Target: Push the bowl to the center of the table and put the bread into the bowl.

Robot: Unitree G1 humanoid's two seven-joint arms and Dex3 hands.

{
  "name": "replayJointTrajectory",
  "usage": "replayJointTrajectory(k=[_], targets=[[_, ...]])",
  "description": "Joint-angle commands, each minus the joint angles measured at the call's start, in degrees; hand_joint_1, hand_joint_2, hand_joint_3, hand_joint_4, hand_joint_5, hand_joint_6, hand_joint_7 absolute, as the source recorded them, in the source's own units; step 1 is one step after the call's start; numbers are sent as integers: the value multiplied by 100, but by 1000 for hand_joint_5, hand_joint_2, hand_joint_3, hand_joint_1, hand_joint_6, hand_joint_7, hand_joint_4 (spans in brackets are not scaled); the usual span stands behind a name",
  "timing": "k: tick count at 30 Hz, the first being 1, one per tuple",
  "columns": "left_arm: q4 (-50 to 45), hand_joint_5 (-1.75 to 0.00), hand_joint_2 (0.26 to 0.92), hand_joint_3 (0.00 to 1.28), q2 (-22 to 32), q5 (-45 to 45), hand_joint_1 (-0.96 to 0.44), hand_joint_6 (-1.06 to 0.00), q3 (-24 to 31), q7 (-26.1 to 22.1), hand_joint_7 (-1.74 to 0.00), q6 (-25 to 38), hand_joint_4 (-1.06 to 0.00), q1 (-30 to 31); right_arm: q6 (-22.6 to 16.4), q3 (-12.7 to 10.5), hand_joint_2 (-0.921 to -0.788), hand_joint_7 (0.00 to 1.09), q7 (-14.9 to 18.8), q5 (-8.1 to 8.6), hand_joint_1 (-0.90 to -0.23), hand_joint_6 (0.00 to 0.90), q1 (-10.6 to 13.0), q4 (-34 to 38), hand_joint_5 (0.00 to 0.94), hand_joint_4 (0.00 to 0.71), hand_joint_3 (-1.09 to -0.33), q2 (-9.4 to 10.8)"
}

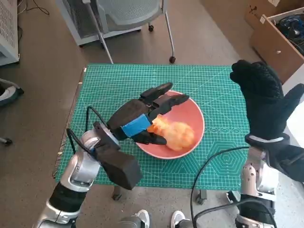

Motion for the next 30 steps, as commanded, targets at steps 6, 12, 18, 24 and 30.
replayJointTrajectory(k=[6,12,18,24,30], targets=[[395,1,847,9,-93,-1345,-637,-59,688,-104,-305,-541,1,-39,49,43,-921,587,-73,-18,-449,102,112,-1,2,324,-620,59],[1147,1,905,34,-676,-3031,-658,-20,1389,-255,-416,-1018,1,-138,43,65,-921,587,-96,-28,-457,103,119,-60,2,325,-618,68],[812,-25,918,162,-1164,-3928,-665,-1,1799,2,-549,-649,-44,-34,48,111,-921,588,-172,-99,-467,102,63,-120,2,325,-614,74],[736,-150,893,259,-1291,-4092,-647,1,1984,118,-662,-616,-50,26,64,172,-921,590,-298,-217,-467,102,-25,-184,2,326,-612,69],[683,-243,869,329,-1236,-4130,-637,1,2049,21,-650,-568,-4,34,-49,210,-921,590,-366,-379,-462,102,-117,-120,2,326,-613,46]])
